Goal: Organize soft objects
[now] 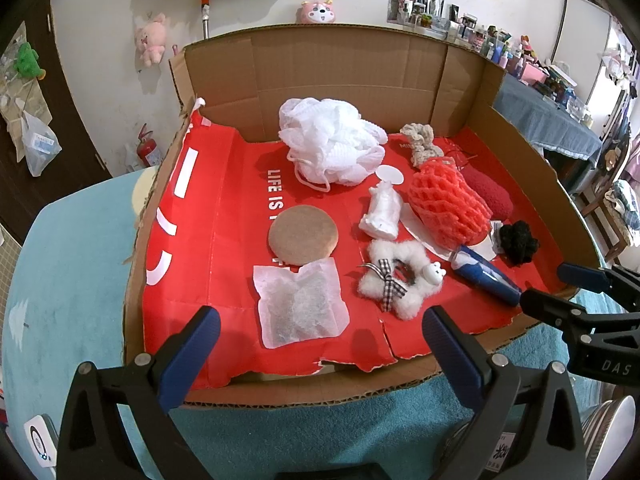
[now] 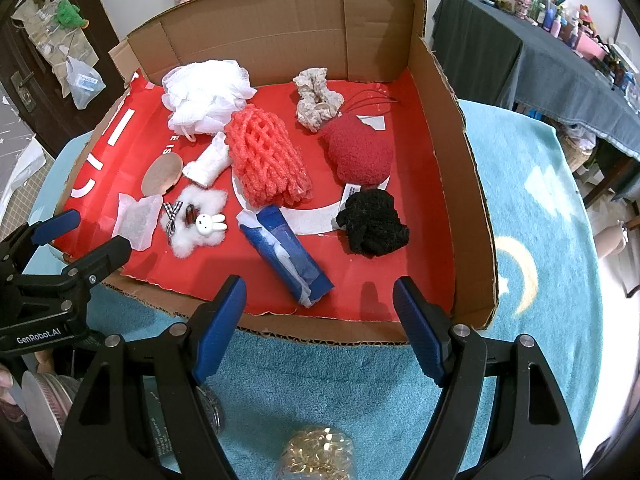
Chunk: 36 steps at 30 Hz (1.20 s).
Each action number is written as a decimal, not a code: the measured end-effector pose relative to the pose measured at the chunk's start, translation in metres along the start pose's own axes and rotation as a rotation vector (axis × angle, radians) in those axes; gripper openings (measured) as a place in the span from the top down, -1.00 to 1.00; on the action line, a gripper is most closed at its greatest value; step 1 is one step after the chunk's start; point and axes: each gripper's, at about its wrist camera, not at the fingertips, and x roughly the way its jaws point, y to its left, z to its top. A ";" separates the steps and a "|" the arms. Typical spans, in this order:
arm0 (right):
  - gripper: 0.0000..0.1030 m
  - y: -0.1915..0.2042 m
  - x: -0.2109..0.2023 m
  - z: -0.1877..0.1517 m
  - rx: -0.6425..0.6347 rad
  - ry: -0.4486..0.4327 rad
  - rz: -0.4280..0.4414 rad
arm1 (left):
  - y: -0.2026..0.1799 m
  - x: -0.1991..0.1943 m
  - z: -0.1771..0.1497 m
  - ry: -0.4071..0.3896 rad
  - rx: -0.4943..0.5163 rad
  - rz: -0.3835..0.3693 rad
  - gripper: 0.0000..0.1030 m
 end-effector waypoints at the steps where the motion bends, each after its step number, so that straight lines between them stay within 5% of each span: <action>1: -0.46 0.000 0.000 0.000 0.001 0.000 0.001 | 0.000 0.000 0.000 0.000 0.000 0.001 -0.99; 12: -0.46 0.000 -0.007 0.001 -0.011 -0.029 -0.010 | 0.001 -0.010 -0.001 -0.021 -0.001 -0.001 -0.99; 21: -0.46 -0.010 -0.085 0.001 0.013 -0.206 -0.014 | 0.008 -0.090 -0.010 -0.228 -0.013 0.013 -0.99; 25: -0.46 -0.004 -0.130 -0.023 -0.012 -0.306 -0.005 | 0.001 -0.136 -0.036 -0.359 0.009 -0.001 -1.00; 29: -0.77 0.007 -0.162 -0.062 -0.052 -0.385 0.030 | -0.009 -0.164 -0.072 -0.454 0.038 0.003 -1.00; 36: -0.81 0.024 -0.167 -0.133 -0.066 -0.447 0.019 | -0.016 -0.165 -0.129 -0.448 0.000 -0.058 -1.00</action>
